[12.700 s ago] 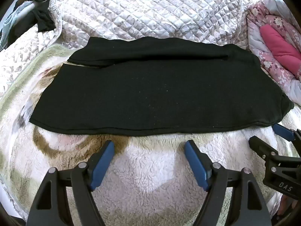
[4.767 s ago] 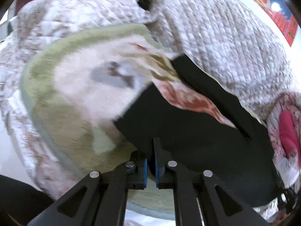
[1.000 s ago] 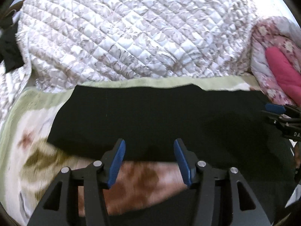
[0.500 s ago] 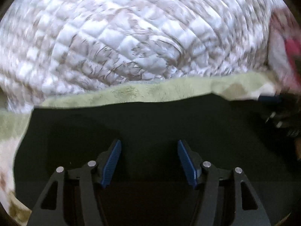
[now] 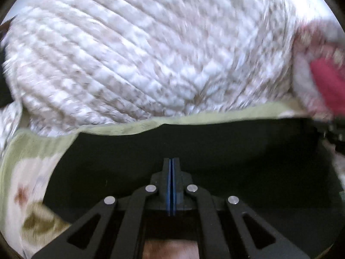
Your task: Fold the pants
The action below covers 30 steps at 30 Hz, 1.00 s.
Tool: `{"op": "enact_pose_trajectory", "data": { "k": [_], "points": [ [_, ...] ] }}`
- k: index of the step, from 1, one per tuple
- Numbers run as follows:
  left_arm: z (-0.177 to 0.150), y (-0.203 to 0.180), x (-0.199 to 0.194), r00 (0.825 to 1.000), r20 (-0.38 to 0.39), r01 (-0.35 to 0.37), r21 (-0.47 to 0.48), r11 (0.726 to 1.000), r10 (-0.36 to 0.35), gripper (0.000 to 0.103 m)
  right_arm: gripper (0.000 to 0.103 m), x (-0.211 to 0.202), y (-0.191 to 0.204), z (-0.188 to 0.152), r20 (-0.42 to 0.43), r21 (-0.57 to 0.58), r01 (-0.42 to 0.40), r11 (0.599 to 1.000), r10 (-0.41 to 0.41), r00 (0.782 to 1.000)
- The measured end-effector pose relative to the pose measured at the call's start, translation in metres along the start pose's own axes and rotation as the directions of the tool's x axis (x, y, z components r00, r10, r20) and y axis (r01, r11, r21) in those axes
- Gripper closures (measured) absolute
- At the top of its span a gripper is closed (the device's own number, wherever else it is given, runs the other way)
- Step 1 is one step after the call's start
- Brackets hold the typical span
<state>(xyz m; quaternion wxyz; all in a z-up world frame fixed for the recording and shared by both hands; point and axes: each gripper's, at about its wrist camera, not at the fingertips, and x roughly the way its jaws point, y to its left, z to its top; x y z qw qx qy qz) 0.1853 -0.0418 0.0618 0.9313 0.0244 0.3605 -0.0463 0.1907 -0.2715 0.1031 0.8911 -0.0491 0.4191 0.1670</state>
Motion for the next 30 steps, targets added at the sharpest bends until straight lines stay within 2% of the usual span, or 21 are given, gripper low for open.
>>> {"op": "enact_pose_trajectory", "data": {
  "k": [4, 8, 11, 13, 15, 18, 19, 20, 21, 22, 24, 26, 30],
  "points": [
    [-0.028, 0.004, -0.067, 0.996, 0.063, 0.065, -0.066, 0.996, -0.061, 0.102, 0.096, -0.066, 0.023, -0.044, 0.049, 0.022, -0.044, 0.999, 0.043, 0.998],
    [-0.079, 0.007, -0.117, 0.990, 0.057, 0.135, -0.118, 0.984, -0.129, 0.102, 0.096, -0.107, 0.042, -0.110, 0.017, 0.104, -0.093, 0.990, 0.092, 0.996],
    [-0.118, 0.003, -0.130, 0.988, 0.006, 0.155, -0.134, 0.979, -0.156, 0.102, 0.096, -0.104, 0.052, -0.159, -0.070, 0.173, -0.102, 0.980, 0.115, 0.991],
    [-0.135, 0.006, -0.131, 0.984, -0.032, 0.168, -0.153, 0.974, -0.175, 0.102, 0.095, -0.092, 0.057, -0.186, -0.159, 0.229, -0.109, 0.967, 0.148, 0.976],
    [-0.142, 0.011, -0.131, 0.988, -0.055, 0.135, -0.159, 0.978, -0.146, 0.102, 0.091, -0.087, 0.058, -0.203, -0.192, 0.265, -0.107, 0.958, 0.161, 0.968],
    [-0.134, 0.017, -0.132, 0.989, -0.055, 0.124, -0.178, 0.976, -0.136, 0.101, 0.082, -0.106, 0.051, -0.203, -0.109, 0.336, -0.120, 0.934, 0.166, 0.980],
    [-0.128, 0.017, -0.132, 0.990, -0.050, 0.121, -0.177, 0.977, -0.132, 0.097, 0.079, -0.113, 0.048, -0.203, -0.073, 0.358, -0.121, 0.926, 0.157, 0.985],
    [-0.122, 0.016, -0.130, 0.991, -0.045, 0.113, -0.171, 0.979, -0.122, 0.093, 0.071, -0.120, 0.043, -0.202, -0.032, 0.385, -0.112, 0.916, 0.135, 0.990],
    [-0.114, 0.014, -0.128, 0.993, -0.036, 0.105, -0.162, 0.981, -0.113, 0.077, 0.058, -0.124, 0.039, -0.202, -0.012, 0.400, -0.100, 0.911, 0.114, 0.993],
    [-0.109, 0.012, -0.126, 0.994, -0.028, 0.102, -0.155, 0.983, -0.108, 0.060, 0.053, -0.128, 0.034, -0.203, 0.013, 0.423, -0.081, 0.902, 0.083, 0.996],
    [-0.094, 0.007, -0.116, 0.995, -0.018, 0.099, -0.137, 0.986, -0.103, 0.051, 0.052, -0.132, 0.026, -0.206, 0.044, 0.450, -0.063, 0.891, 0.049, 0.998],
    [-0.079, 0.000, -0.099, 0.995, -0.028, 0.091, -0.102, 0.991, -0.095, 0.050, 0.052, -0.130, 0.017, -0.208, 0.051, 0.472, -0.043, 0.881, 0.021, 0.998],
    [-0.051, -0.008, -0.049, 0.996, -0.081, 0.038, -0.062, 0.997, -0.043, 0.050, 0.052, -0.122, 0.003, -0.216, 0.033, 0.518, -0.032, 0.855, 0.017, 0.999]
  ]
}}
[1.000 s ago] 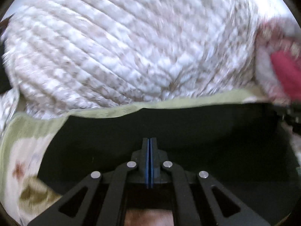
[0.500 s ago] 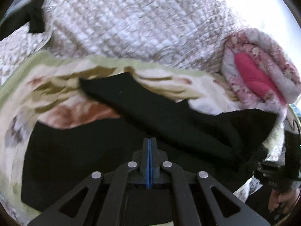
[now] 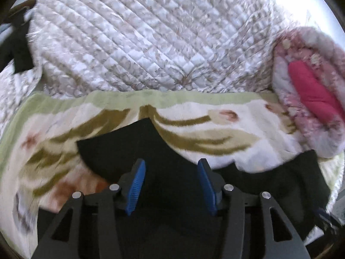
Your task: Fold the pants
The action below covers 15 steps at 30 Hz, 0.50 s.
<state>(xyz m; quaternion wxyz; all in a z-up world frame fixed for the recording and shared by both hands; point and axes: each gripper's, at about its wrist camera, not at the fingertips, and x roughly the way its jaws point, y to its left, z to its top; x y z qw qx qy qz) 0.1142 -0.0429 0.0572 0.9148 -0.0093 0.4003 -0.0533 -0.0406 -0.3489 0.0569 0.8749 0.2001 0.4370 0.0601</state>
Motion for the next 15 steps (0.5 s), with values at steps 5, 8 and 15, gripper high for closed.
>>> {"op": "enact_pose_trajectory", "data": {
  "k": [5, 8, 15],
  "points": [
    [0.016, -0.009, 0.067, 0.989, -0.095, -0.108, 0.031, 0.994, 0.111, 0.050, 0.052, 0.000, -0.011, 0.000, 0.005, 0.044, -0.021, 0.999, 0.021, 1.000],
    [0.012, -0.008, 0.100, 0.964, -0.161, -0.207, 0.046, 0.977, 0.212, 0.050, 0.052, 0.001, -0.010, 0.001, 0.008, 0.043, -0.020, 0.999, 0.020, 1.000],
    [0.008, -0.016, 0.097, 0.966, -0.078, -0.242, 0.080, 0.967, 0.248, 0.097, 0.052, 0.008, -0.007, 0.000, 0.001, 0.041, -0.013, 0.999, 0.013, 1.000]
  ]
}}
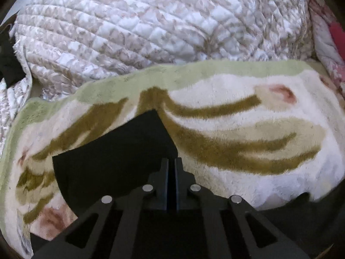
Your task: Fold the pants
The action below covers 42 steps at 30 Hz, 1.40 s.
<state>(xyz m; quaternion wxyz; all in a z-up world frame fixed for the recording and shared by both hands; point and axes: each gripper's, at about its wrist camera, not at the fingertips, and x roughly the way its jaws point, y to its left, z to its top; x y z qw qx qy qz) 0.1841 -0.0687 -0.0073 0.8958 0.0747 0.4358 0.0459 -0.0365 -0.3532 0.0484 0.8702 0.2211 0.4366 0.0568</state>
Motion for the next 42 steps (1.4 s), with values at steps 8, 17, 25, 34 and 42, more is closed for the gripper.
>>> {"op": "enact_pose_trajectory", "data": {
  "k": [8, 17, 25, 34, 42],
  "points": [
    [-0.037, 0.074, -0.126, 0.966, 0.245, 0.128, -0.200, 0.971, -0.077, 0.097, 0.052, -0.003, 0.003, -0.003, 0.020, -0.008, 0.006, 1.000, -0.006, 1.000],
    [-0.175, 0.172, -0.163, 0.989, 0.131, 0.116, -0.453, 0.884, -0.063, 0.092, 0.052, -0.009, 0.005, -0.013, 0.013, -0.044, 0.010, 0.999, -0.009, 1.000],
    [-0.217, 0.212, -0.150, 0.977, 0.107, 0.213, -0.608, 0.765, -0.187, 0.072, 0.052, -0.021, 0.002, -0.028, 0.031, -0.039, 0.022, 0.999, -0.020, 0.999],
    [-0.196, 0.199, -0.131, 0.976, 0.102, 0.215, -0.616, 0.758, -0.194, 0.063, 0.052, -0.028, -0.012, -0.041, 0.038, 0.022, 0.040, 0.999, -0.041, 0.998],
    [-0.189, 0.198, -0.120, 0.984, 0.083, 0.174, -0.614, 0.770, -0.156, 0.093, 0.052, -0.034, -0.031, -0.036, 0.076, 0.125, 0.030, 0.992, -0.040, 0.996]
  ]
}}
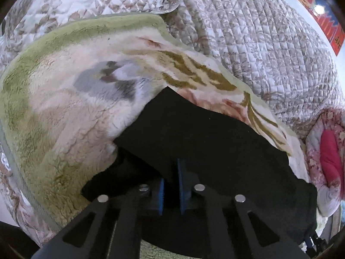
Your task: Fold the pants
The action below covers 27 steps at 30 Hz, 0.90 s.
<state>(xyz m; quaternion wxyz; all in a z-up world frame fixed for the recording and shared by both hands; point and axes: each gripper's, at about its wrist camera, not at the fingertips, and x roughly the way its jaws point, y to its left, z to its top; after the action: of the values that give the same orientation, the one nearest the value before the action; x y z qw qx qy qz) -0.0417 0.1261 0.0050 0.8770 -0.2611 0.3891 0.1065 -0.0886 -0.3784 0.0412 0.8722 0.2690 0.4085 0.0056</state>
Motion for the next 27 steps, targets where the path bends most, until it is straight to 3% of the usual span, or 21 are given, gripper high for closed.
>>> {"op": "enact_pose_trajectory", "data": {
  "k": [6, 10, 11, 14, 15, 20, 22, 24, 27],
  "points": [
    [0.002, 0.001, -0.001, 1.000, 0.001, 0.008, 0.000, 1.000, -0.008, 0.096, 0.052, 0.002, -0.011, 0.013, 0.033, 0.079, -0.019, 0.997, 0.017, 0.999],
    [0.003, 0.001, -0.002, 1.000, 0.003, 0.016, -0.003, 1.000, -0.016, 0.098, 0.052, -0.005, -0.012, 0.022, 0.101, 0.102, -0.004, 0.995, -0.006, 0.995],
    [0.004, 0.001, -0.002, 1.000, 0.004, 0.020, -0.002, 1.000, -0.020, 0.098, 0.056, -0.006, -0.014, 0.025, 0.109, 0.107, 0.007, 0.994, -0.019, 0.994],
    [0.005, 0.000, -0.006, 0.999, 0.014, 0.030, 0.006, 1.000, -0.030, 0.099, 0.095, 0.003, -0.027, 0.035, 0.088, 0.168, 0.044, 0.985, -0.059, 0.994],
    [0.006, -0.001, -0.009, 0.999, 0.019, 0.034, 0.011, 0.999, -0.034, 0.099, 0.099, 0.005, -0.030, 0.037, 0.080, 0.181, 0.042, 0.983, -0.057, 0.995],
    [0.005, -0.006, -0.044, 0.994, 0.080, 0.073, 0.034, 0.997, -0.076, 0.099, 0.100, -0.018, -0.023, 0.042, 0.119, 0.176, -0.020, 0.984, -0.001, 0.993],
    [-0.001, -0.007, -0.055, 0.993, 0.098, 0.061, 0.057, 0.996, -0.067, 0.099, 0.100, -0.023, -0.021, 0.041, 0.122, 0.163, 0.000, 0.987, -0.020, 0.992],
    [-0.009, -0.004, -0.050, 0.996, 0.079, 0.034, 0.074, 0.997, -0.040, 0.099, 0.101, -0.018, -0.028, 0.040, 0.095, 0.172, 0.045, 0.984, -0.062, 0.994],
    [-0.016, 0.011, -0.023, 0.999, -0.035, -0.009, 0.024, 1.000, 0.010, 0.099, 0.101, -0.008, -0.042, 0.034, 0.050, 0.225, 0.052, 0.973, -0.065, 0.997]
  ]
}}
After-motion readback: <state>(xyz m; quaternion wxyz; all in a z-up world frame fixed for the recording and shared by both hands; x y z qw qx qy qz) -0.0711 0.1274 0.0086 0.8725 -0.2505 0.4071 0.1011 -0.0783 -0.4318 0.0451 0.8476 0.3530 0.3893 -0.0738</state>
